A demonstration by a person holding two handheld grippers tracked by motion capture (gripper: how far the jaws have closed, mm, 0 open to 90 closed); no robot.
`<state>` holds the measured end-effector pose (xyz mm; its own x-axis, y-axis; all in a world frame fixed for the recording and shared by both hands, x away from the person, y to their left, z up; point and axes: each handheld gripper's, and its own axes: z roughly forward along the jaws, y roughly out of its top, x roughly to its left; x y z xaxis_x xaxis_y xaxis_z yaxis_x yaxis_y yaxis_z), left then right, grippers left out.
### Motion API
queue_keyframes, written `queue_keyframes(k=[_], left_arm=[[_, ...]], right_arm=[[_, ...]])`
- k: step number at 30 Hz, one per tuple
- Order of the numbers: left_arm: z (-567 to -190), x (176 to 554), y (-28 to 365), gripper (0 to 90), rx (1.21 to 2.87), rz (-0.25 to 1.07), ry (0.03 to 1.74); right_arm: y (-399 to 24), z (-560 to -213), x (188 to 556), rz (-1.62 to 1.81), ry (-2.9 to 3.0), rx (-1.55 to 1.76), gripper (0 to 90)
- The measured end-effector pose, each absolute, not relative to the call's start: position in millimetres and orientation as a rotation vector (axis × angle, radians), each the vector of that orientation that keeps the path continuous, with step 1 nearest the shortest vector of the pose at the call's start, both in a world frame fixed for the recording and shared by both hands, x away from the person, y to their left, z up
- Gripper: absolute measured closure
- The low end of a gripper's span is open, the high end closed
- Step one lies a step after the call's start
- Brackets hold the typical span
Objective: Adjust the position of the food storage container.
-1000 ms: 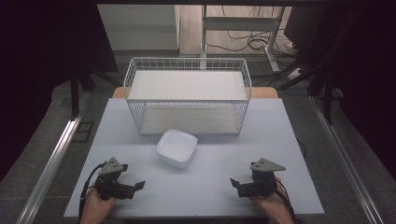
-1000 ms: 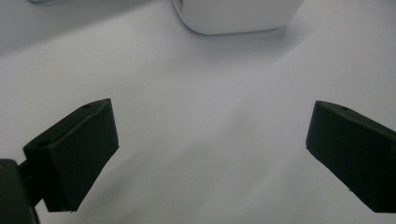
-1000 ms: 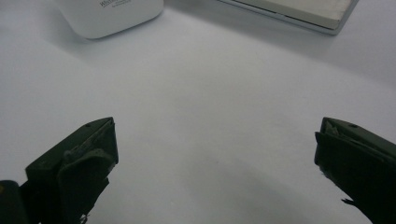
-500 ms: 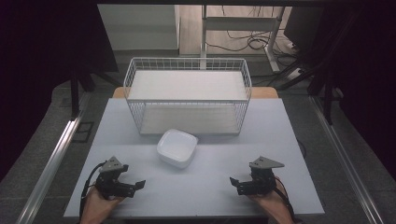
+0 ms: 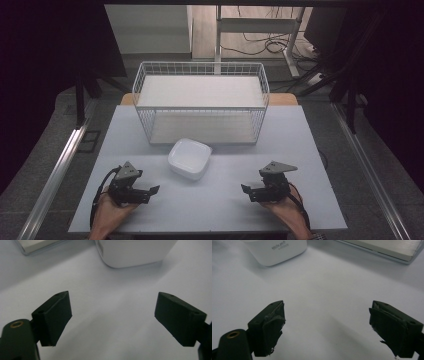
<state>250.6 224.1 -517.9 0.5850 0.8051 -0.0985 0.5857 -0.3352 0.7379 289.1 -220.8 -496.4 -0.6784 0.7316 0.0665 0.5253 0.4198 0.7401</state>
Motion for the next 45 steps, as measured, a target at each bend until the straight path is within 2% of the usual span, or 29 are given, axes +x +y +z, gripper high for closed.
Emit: queue_keyframes(k=[4, 15, 17, 20, 22, 23, 24, 31, 32, 33, 37, 45], left_arm=[[-515.7, 259.6, 226.9, 20.0, 2.030, 0.364, 1.096], [-512.7, 294.9, 234.3, 43.0, 1.979, 0.327, 1.090], [-513.8, 301.6, 232.6, 45.4, 1.981, 0.323, 1.091], [-514.3, 311.9, 228.3, 56.0, 1.976, 0.314, 1.077], [-514.2, 314.7, 227.1, 60.1, 1.973, 0.310, 1.073], [-514.3, 320.1, 225.1, 63.1, 1.962, 0.310, 1.079], [-514.3, 320.1, 225.1, 65.0, 1.962, 0.310, 1.079], [-521.6, 344.3, 221.4, 84.4, 1.910, 0.249, 1.114], [-521.6, 344.3, 221.4, 86.2, 1.910, 0.249, 1.114], [-523.7, 349.0, 218.2, 88.0, 1.916, 0.241, 1.116], [-527.3, 354.1, 210.0, 89.8, 1.945, 0.215, 1.108], [-526.9, 350.9, 197.5, 90.0, 1.961, 0.173, 1.082]], right_arm=[[-215.7, -493.2, 293.0, 1.145, 2.420, 1.090, 17.5], [-194.8, -487.4, 309.7, 1.189, 2.414, 1.053, 34.9], [-190.7, -487.0, 315.0, 1.201, 2.414, 1.049, 40.5], [-183.0, -485.4, 321.4, 1.214, 2.423, 1.041, 50.3], [-181.5, -485.2, 322.7, 1.215, 2.426, 1.039, 52.0], [-177.2, -485.0, 327.3, 1.222, 2.429, 1.038, 57.3], [-177.2, -485.0, 327.3, 1.222, 2.429, 1.038, 57.3], [-163.6, -489.8, 341.5, 1.236, 2.476, 1.025, 76.8], [-163.6, -489.8, 341.5, 1.236, 2.476, 1.025, 76.8], [-159.8, -491.3, 343.9, 1.227, 2.485, 1.015, 82.2], [-154.0, -494.0, 347.2, 1.224, 2.499, 1.007, 88.8], [-144.3, -500.3, 348.9, 1.197, 2.533, 0.997, 89.1]])
